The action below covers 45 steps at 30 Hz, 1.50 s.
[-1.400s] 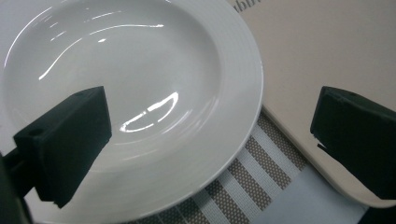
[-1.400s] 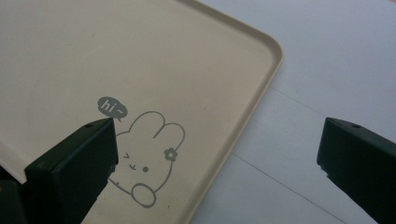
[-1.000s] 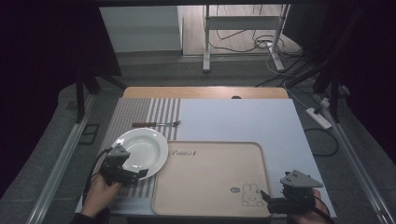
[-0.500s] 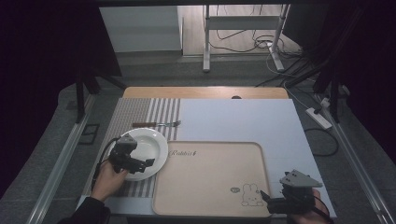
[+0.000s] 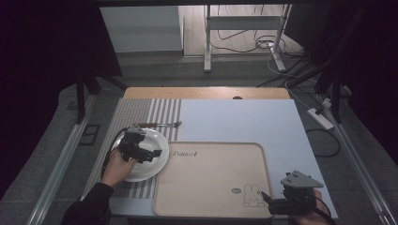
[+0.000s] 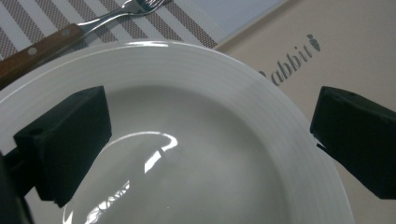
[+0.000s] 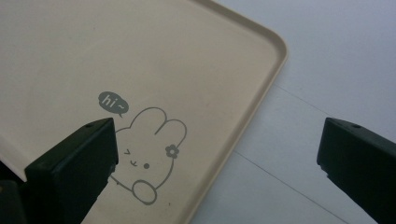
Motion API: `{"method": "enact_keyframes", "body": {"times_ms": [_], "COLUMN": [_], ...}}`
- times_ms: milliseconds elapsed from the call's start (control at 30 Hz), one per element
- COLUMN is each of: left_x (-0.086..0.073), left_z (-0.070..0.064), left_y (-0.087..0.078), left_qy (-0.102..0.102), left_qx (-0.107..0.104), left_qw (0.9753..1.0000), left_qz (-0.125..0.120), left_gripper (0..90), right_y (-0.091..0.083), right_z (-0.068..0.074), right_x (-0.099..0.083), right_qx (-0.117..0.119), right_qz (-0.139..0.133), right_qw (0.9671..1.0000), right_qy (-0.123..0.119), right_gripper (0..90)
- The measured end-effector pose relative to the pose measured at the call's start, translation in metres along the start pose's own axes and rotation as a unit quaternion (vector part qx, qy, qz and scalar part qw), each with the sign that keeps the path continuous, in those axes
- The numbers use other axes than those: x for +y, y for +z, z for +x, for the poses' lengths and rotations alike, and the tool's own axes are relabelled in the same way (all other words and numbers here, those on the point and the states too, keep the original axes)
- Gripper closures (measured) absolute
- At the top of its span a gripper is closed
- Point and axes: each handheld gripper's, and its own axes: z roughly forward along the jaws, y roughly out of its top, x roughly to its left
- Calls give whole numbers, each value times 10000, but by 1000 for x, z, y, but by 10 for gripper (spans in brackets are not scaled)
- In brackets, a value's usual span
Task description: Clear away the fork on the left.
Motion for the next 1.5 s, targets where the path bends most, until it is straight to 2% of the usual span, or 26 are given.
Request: {"method": "enact_keyframes", "body": {"times_ms": [167, 533, 800, 900, 1033, 1167, 1267, 1333, 1433, 1500], "left_x": [13, 27, 42, 49, 52, 56, 58, 59, 59, 59], "left_z": [5, 14, 20, 26, 30, 34, 39, 43, 49, 55], "left_y": [10, 27, 37, 41, 45, 49, 48, 48, 47, 47], "left_qy": [54, 135, 52, 2, -50, 22, -12, 12, 57, 27], "left_qx": [1, -10, -1, -122, -142, -27, 39, 173, 387, 469], "left_qw": [10000, 9998, 9999, 9998, 9998, 9998, 9998, 9996, 9988, 9983], "left_qz": [24, 119, 164, 159, 151, 179, 171, 206, 301, 347], "left_gripper": [0, 0, 0, 1, 1, 1, 3, 22, 81, 156], "right_y": [0, 1, 1, 1, 1, 1, 1, 1, 2, 2], "right_z": [0, 0, 0, 0, 0, 0, 0, 0, 0, 0], "right_x": [0, 0, 0, 0, 0, 0, 0, 0, 0, 0], "right_qx": [4, 32, 40, 45, 50, 69, 74, 76, 77, 78], "right_qz": [12, 49, 64, 69, 78, 74, 77, 82, 91, 96], "right_qw": [10000, 10000, 10000, 10000, 9999, 9999, 9999, 9999, 9999, 9999], "right_qy": [-11, -13, -24, -24, -39, -51, -54, -56, -54, -54], "right_gripper": [0, 0, 0, 0, 0, 0, 0, 0, 0, 0]}}
